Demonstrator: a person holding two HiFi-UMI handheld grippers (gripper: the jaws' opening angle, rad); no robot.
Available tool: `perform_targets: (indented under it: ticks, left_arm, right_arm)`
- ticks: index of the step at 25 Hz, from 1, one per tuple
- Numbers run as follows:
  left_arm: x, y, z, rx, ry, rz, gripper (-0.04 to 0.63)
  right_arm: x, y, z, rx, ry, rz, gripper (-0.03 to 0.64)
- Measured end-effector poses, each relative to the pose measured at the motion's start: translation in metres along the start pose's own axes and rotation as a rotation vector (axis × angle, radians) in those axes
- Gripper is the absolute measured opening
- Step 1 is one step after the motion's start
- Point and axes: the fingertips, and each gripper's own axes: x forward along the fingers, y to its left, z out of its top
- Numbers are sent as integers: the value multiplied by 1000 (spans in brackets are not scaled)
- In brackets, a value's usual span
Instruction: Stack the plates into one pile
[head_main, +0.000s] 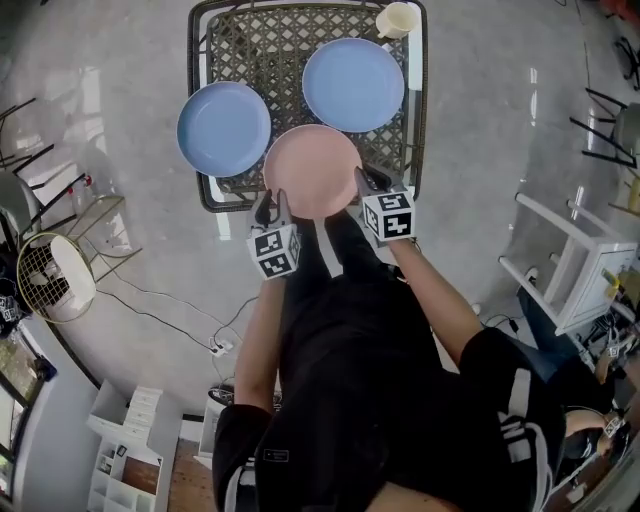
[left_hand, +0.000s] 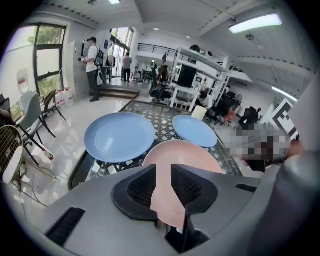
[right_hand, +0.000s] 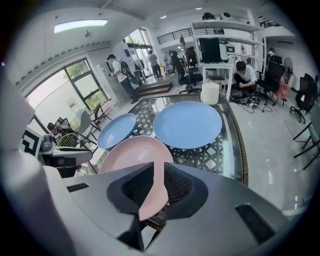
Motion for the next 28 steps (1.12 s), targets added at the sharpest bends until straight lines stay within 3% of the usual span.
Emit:
perform_targets:
  ticks: [7, 17, 22, 28]
  left_arm:
    - [27, 19, -29, -29, 94, 13, 170]
    - [50, 31, -75, -74, 223, 31, 178]
    - [49, 34, -76, -63, 196, 41, 78]
    - [38, 31, -81, -112, 188, 43, 66]
  right_arm:
    - [31, -21, -32, 8, 116, -49, 58]
    - [52, -30, -61, 54, 191, -52, 60]
    - [54, -25, -61, 89, 178, -40, 41]
    - [45, -22, -67, 130, 184, -29, 31]
